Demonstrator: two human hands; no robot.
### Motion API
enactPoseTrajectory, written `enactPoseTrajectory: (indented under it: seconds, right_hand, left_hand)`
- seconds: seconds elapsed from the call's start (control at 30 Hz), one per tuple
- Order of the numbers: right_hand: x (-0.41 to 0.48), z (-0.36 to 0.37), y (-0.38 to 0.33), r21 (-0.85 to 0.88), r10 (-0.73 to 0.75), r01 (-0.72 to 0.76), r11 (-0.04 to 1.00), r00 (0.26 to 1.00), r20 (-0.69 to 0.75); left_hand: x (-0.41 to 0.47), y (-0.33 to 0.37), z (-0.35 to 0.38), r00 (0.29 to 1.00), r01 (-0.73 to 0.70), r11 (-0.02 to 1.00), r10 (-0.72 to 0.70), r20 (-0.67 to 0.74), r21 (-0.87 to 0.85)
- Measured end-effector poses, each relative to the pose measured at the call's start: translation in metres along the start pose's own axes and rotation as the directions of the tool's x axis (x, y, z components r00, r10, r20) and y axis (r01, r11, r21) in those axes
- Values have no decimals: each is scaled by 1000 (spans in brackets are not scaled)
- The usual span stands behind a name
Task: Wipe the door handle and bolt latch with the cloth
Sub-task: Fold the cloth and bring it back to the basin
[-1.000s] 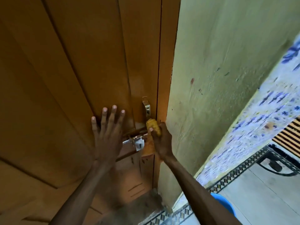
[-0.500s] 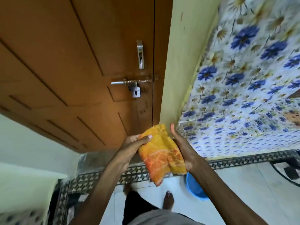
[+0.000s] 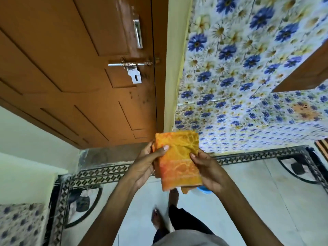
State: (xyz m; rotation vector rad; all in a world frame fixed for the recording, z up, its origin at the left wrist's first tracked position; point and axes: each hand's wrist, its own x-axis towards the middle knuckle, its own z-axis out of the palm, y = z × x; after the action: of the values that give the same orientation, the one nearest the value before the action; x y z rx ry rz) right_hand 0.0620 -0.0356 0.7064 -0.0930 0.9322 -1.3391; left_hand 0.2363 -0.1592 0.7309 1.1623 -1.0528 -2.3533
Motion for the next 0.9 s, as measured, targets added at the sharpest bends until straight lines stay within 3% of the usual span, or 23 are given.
enactPoseTrajectory:
  seconds: [0.1,0.27,0.5,0.6,0.7,0.8,0.9]
  right_hand:
    - [-11,-24,7,50,28,-24,998,996,-86]
    - [-34,-53,8,-120,19,-37,992,988,-154]
    - [-60,-148,-13,-290,18,-116,950,947,-320]
    - [-55,-215,-10,-330,4,-146,933,919,-395]
    - [-39,-290,6,-344,18,-205,916,879,-476]
    - [-4,-366,29,-335,56,-270,902,845,-531]
    - [51,-446,56,-314,111,-340,886,814,-570]
  left_hand:
    - [3,-40,18,998,60,998,-59,-31,24]
    - [7,-81,45,994,4,989,12,-108,151]
    - [39,-165,113,993,69,954,-37,-112,293]
    - [71,-215,139,977,161,928,-103,-185,337]
    - [113,-275,151,945,283,927,-225,-238,247]
    - [173,-348,137,878,399,907,-335,-341,135]
    - [233,-414,112,823,488,855,-383,-419,177]
